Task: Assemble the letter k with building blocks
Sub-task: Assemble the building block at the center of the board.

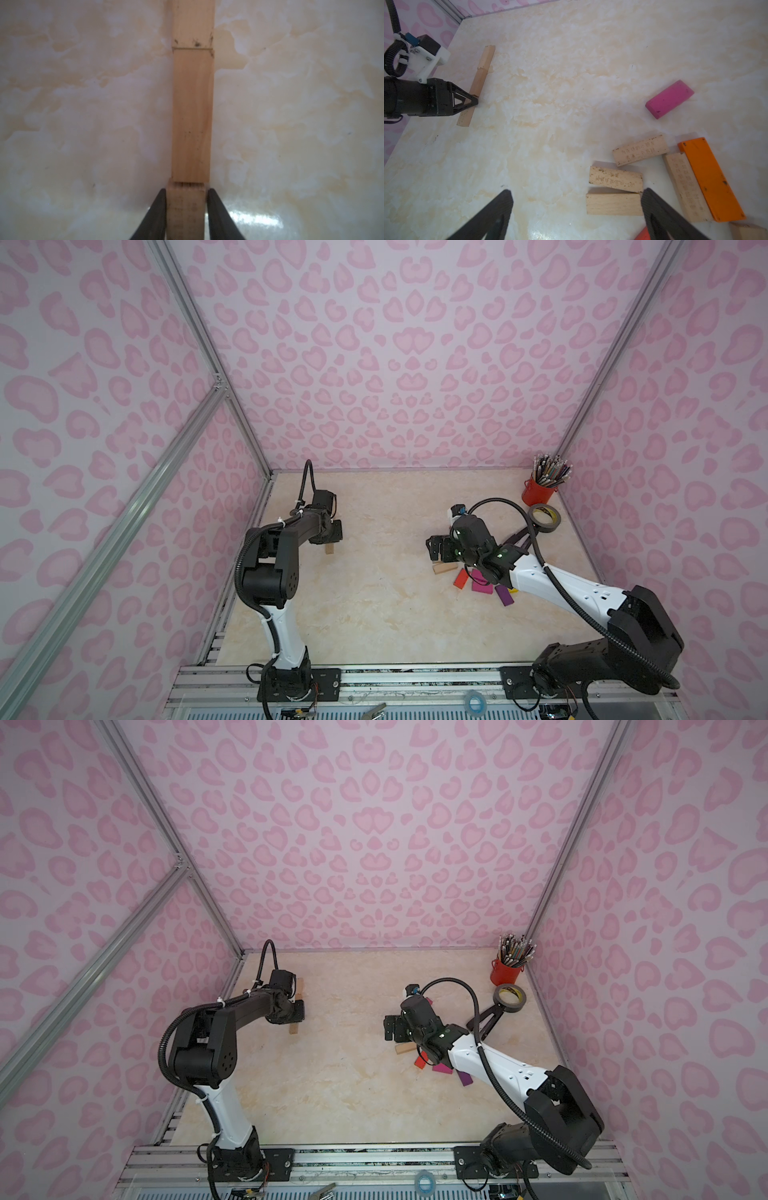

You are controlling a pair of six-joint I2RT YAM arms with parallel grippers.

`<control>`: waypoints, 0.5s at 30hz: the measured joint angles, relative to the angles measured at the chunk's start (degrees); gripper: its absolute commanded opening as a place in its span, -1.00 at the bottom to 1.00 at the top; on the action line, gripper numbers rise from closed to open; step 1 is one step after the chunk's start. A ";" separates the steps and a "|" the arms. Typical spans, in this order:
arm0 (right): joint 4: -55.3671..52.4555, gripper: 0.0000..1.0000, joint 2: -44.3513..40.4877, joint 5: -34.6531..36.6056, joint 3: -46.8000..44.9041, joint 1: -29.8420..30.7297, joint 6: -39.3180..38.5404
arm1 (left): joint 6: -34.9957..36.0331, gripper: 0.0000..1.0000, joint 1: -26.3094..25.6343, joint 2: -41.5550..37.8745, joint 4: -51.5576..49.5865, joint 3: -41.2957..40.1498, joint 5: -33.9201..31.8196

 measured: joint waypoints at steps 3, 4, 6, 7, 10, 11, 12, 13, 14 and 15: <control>0.00 0.95 0.07 0.00 0.00 0.00 0.00 | 0.00 -0.38 -0.02 0.00 0.04 0.00 -0.02; 0.00 0.95 0.07 0.00 0.00 0.00 0.00 | 0.00 -0.38 -0.04 0.00 0.07 0.00 -0.04; 0.00 0.95 0.09 0.00 0.00 0.00 0.00 | 0.00 -0.37 -0.11 0.00 0.09 0.00 0.00; 0.00 0.95 0.15 0.00 0.00 0.00 0.00 | 0.00 -0.37 -0.13 0.00 0.09 0.00 -0.02; -0.02 0.95 0.26 -0.02 0.00 0.00 0.00 | 0.00 -0.34 -0.15 0.00 0.11 0.00 0.04; 0.00 0.95 0.26 -0.02 0.00 0.00 0.00 | 0.00 -0.34 -0.20 0.00 0.11 0.00 0.02; 0.02 0.95 0.26 -0.02 0.00 0.00 0.00 | 0.00 -0.33 -0.20 0.02 0.11 0.00 0.02; 0.00 0.95 0.26 -0.02 0.00 0.00 0.00 | 0.00 -0.32 -0.20 0.02 0.11 0.00 0.02; 0.00 0.95 0.26 -0.02 0.00 0.00 0.02 | 0.00 -0.31 -0.20 0.07 0.11 0.02 0.02; 0.00 0.95 0.24 -0.02 0.00 0.00 0.02 | 0.00 -0.30 -0.20 0.11 0.11 0.07 0.02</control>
